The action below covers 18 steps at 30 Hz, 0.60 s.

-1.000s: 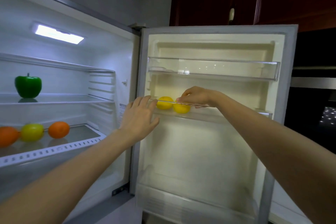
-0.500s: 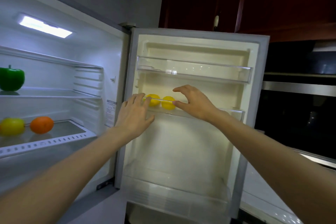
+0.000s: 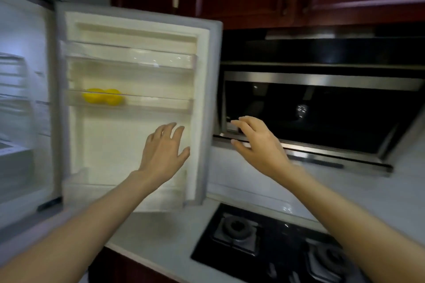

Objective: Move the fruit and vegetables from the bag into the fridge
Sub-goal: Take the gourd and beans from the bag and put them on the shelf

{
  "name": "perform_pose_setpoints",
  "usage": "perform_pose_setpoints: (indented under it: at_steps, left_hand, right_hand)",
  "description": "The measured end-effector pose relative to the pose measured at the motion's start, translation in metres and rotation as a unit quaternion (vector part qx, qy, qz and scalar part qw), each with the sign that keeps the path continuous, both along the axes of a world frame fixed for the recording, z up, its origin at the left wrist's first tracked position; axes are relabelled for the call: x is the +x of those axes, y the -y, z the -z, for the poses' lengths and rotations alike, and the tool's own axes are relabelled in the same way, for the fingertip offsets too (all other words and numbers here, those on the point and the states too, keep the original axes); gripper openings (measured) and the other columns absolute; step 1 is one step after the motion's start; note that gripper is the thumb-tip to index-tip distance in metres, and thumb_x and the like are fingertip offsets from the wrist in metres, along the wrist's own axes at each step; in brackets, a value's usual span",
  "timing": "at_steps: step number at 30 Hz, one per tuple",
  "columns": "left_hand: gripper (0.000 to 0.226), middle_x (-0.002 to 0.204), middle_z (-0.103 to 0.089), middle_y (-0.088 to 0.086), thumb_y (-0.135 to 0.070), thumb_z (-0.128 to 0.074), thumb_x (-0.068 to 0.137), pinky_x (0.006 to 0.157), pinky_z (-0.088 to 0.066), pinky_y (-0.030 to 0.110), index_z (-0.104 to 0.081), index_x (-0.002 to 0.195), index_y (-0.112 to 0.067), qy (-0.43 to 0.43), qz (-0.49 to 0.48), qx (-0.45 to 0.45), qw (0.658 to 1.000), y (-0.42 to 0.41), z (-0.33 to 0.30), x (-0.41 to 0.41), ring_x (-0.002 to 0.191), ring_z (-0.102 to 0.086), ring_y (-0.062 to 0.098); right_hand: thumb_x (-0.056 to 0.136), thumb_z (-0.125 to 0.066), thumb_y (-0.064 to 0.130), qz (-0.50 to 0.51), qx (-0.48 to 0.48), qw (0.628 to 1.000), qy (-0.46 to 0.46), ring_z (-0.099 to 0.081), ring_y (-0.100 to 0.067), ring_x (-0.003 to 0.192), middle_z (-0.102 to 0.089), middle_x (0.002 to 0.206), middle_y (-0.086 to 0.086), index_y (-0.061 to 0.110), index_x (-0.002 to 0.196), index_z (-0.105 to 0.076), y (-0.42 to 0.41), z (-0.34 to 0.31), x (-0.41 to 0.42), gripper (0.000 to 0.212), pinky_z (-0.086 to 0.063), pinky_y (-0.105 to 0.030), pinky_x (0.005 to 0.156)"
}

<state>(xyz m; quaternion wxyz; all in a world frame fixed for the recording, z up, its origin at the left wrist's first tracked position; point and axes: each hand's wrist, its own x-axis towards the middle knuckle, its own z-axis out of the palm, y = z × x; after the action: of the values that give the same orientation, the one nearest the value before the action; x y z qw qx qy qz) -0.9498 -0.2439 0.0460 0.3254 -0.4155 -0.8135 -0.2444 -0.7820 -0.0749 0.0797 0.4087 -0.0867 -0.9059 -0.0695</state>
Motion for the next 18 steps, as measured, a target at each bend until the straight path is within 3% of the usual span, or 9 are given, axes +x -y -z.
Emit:
perform_pose_setpoints:
  at_steps: [6, 10, 18]
  left_hand:
    - [0.055, 0.141, -0.042, 0.012, -0.04, -0.05, 0.09, 0.103, -0.034, 0.042, -0.043, 0.136, -0.011, 0.026, 0.132, -0.01, 0.991, -0.103, 0.04, 0.139, 0.13, -0.037, 0.03]
    - [0.056, 0.147, -0.034, 0.007, -0.041, -0.048, 0.091, 0.107, -0.028, 0.039, -0.036, 0.14, -0.015, 0.027, 0.213, -0.04, 0.976, -0.165, 0.061, 0.226, 0.135, -0.029, 0.024]
    - [0.055, 0.147, -0.034, 0.007, -0.04, -0.049, 0.091, 0.109, -0.024, 0.038, -0.037, 0.14, -0.016, 0.031, 0.386, -0.096, 0.917, -0.273, 0.101, 0.378, 0.135, -0.029, 0.025]
  right_hand:
    - [0.093, -0.054, 0.032, 0.118, -0.032, 0.992, 0.006, -0.041, -0.019, 0.128, -0.049, 0.136, -0.001, 0.015, 0.135, -0.046, -0.059, 0.056, 0.172, 0.046, -0.038, -0.033, 0.104]
    - [0.094, -0.049, 0.035, 0.213, -0.078, 0.974, 0.026, -0.036, -0.017, 0.132, -0.042, 0.142, 0.0, 0.018, 0.139, -0.041, -0.088, 0.084, 0.275, 0.048, -0.031, -0.031, 0.106]
    - [0.092, -0.054, 0.033, 0.361, -0.142, 0.922, 0.013, -0.04, -0.019, 0.128, -0.047, 0.136, -0.003, 0.016, 0.135, -0.046, -0.127, 0.133, 0.439, 0.047, -0.033, -0.031, 0.105]
